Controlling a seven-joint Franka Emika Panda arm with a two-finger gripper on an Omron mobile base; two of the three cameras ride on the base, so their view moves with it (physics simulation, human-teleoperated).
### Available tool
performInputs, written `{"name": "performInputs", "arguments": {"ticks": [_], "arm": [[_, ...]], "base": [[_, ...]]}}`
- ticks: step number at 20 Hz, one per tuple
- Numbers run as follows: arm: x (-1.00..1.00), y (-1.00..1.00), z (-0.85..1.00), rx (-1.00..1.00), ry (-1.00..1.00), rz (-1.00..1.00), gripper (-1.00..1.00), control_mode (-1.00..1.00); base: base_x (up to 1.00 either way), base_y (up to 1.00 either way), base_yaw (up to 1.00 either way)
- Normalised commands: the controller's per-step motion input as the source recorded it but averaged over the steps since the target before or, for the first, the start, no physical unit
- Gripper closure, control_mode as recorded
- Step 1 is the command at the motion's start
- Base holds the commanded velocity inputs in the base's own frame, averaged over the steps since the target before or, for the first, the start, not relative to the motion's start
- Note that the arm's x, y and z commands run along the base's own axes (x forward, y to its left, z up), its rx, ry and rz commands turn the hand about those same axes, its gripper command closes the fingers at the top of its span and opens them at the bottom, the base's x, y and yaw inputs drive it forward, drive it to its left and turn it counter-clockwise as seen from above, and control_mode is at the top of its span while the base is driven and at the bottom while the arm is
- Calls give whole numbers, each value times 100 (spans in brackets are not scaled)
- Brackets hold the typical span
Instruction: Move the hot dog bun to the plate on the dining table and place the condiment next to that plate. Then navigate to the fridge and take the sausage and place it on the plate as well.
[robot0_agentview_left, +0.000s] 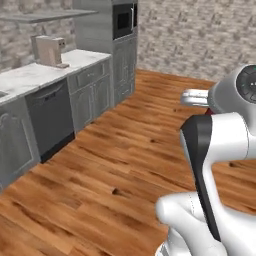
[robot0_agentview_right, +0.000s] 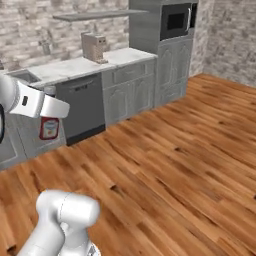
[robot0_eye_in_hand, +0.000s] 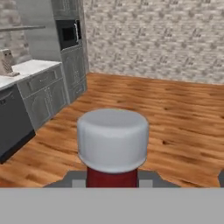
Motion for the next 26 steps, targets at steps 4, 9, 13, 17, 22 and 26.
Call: {"name": "performInputs", "arguments": {"ticks": [4,9,13,17,22,26], "arm": [[0,0,0,0,0,0,100,100],[0,0,0,0,0,0,100,100],[0,0,0,0,0,0,100,100],[0,0,0,0,0,0,100,100],[0,0,0,0,0,0,100,100],[0,0,0,0,0,0,100,100]], "base": [[100,19,-52],[100,15,-48],[100,12,-41],[100,9,-38],[100,8,-38],[100,9,-38]]}}
